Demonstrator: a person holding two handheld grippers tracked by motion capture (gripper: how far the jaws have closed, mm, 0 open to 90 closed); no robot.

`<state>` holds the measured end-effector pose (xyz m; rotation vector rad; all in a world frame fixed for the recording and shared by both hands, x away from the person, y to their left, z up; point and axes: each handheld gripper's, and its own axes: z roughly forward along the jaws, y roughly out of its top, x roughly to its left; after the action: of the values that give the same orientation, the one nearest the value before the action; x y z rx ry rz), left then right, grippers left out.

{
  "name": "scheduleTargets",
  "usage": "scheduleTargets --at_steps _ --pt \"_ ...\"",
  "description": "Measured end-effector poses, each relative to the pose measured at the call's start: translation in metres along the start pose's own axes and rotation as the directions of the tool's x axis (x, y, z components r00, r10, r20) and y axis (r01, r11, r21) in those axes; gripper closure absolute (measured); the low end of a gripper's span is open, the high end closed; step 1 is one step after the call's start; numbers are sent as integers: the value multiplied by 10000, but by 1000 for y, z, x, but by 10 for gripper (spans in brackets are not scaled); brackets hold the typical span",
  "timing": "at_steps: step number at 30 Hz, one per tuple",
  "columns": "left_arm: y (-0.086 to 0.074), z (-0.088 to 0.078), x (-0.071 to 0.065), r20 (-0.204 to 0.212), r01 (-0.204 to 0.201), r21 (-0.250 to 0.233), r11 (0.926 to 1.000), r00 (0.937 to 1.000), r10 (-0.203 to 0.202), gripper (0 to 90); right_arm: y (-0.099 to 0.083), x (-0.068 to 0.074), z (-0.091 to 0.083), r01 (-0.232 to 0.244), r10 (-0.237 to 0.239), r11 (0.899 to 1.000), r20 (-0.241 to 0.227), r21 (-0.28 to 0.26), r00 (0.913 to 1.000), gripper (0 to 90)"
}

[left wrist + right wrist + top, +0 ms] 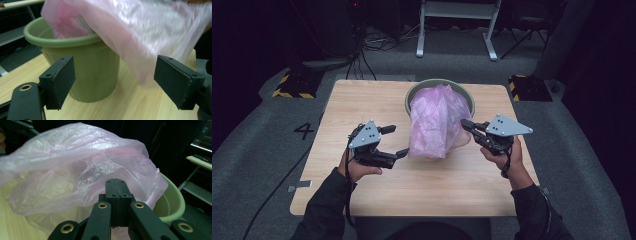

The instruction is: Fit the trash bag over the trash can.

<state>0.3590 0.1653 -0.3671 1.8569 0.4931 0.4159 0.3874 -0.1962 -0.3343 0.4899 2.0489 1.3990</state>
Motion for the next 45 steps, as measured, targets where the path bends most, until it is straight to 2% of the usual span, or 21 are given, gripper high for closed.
scheduleTargets --at_steps 2,5,7,9,10,11,13,14,15,18,20,23,25,27,29,31,34,36,39,42,45 --pt "-5 5 -4 221 89 106 9999 9997 -92 169 0 0 2 -10 9 10000 37 64 10000 900" --pt "-12 18 -14 48 -41 591 9982 10000 38 167 -1 -1 4 -85 84 9999 119 109 9999 900" --pt "-13 27 -17 -130 6 718 9974 9999 4 169 -2 -3 5 -192 190 9997 201 119 9996 900" --pt "-13 33 -20 -84 -82 676 9977 9999 88 204 -3 -4 6 -317 314 9994 226 138 9992 900" --pt "-12 35 -21 -369 -165 721 9973 9991 192 228 -3 -5 6 -343 340 9993 231 142 9992 900" --pt "-10 37 -22 -615 -146 743 9971 9979 192 277 -4 -5 6 -324 320 9993 220 169 9992 900" --pt "-9 37 -20 -610 -166 496 9986 9979 196 398 -4 -6 6 -310 304 9993 287 220 9991 900" --pt "-8 35 -19 -532 -182 367 9992 9984 201 569 -5 -8 6 -372 366 9991 291 214 9989 900" --pt "-8 34 -17 -457 -248 303 9992 9986 262 569 -5 -8 6 -372 366 9991 291 214 9989 900" --pt "-7 30 -14 -555 -390 40 9992 9977 391 752 -7 -11 5 -438 428 9987 360 268 9984 899" --pt "-7 28 -10 -319 -295 -153 9994 9991 290 834 -8 -13 5 -466 453 9984 399 321 9982 894" --pt "-6 29 -9 -217 -297 -179 9994 9993 293 889 -11 -13 4 -408 395 9985 360 368 9986 806" --pt "-6 30 -10 -202 -313 -142 9994 9993 310 892 -12 -11 3 -196 194 9991 56 388 9998 747" --pt "-6 31 -10 -171 -324 -85 9994 9993 322 892 -13 -6 1 268 -263 9986 -131 457 9996 633" --pt "-6 31 -10 -214 -339 -95 9994 9992 337 894 -14 0 -1 826 -811 9953 -316 509 9962 530" --pt "-6 31 -9 -248 -317 -84 9995 9992 315 896 -14 6 -4 1157 -1137 9921 -427 491 9926 428" --pt "-6 32 -9 -229 -236 -146 9996 9995 233 898 -14 16 -9 1674 -1653 9853 -564 346 9846 336" --pt "-6 32 -8 -155 -204 -112 9997 9997 202 899 -12 23 -11 2024 -1994 9787 -727 359 9772 303" --pt "-5 33 -8 -144 -238 -87 9997 9996 237 899 -10 35 -8 2661 -2619 9627 -781 493 9619 273" --pt "-5 33 -8 -154 -217 -100 9997 9996 216 899 -9 42 -4 2983 -2931 9532 -913 489 9517 271" --pt "-5 32 -6 -136 -140 -149 9998 9998 138 899 -10 46 5 3322 -3247 9391 -893 876 9416 308"
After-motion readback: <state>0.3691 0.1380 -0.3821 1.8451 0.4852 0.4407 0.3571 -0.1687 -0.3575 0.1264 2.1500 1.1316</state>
